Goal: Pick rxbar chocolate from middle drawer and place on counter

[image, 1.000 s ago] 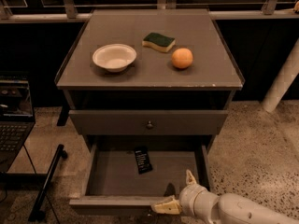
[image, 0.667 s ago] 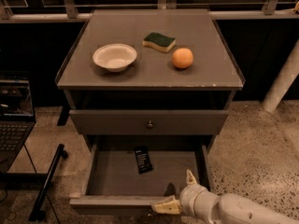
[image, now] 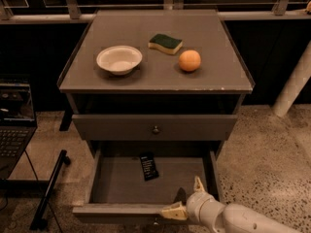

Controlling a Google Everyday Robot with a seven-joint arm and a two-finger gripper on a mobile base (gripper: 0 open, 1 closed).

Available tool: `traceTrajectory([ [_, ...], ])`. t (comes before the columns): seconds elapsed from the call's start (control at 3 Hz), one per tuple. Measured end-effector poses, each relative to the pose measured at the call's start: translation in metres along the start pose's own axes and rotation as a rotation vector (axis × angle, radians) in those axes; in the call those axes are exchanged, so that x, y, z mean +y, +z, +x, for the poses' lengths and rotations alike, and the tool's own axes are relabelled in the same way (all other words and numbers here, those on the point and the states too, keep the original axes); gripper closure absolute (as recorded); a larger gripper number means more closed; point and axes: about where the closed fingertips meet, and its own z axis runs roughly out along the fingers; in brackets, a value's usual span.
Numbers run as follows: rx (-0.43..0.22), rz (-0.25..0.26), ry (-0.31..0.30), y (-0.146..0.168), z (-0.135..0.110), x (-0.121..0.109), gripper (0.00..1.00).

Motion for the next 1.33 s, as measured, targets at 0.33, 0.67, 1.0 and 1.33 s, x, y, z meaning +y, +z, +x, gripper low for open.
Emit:
traceTrajectory([
  [0.33, -0.033, -0.014, -0.027, 0.039, -0.005, -0.004, 0.0],
  [0.67, -0.061, -0.052, -0.047, 0.077, -0.018, -0.003, 0.0],
  [1.0, -0.068, -0.088, -0.065, 0.108, -0.029, 0.002, 0.0],
  [1.33, -0.069, -0.099, -0.084, 0.133, -0.039, 0.007, 0.0],
])
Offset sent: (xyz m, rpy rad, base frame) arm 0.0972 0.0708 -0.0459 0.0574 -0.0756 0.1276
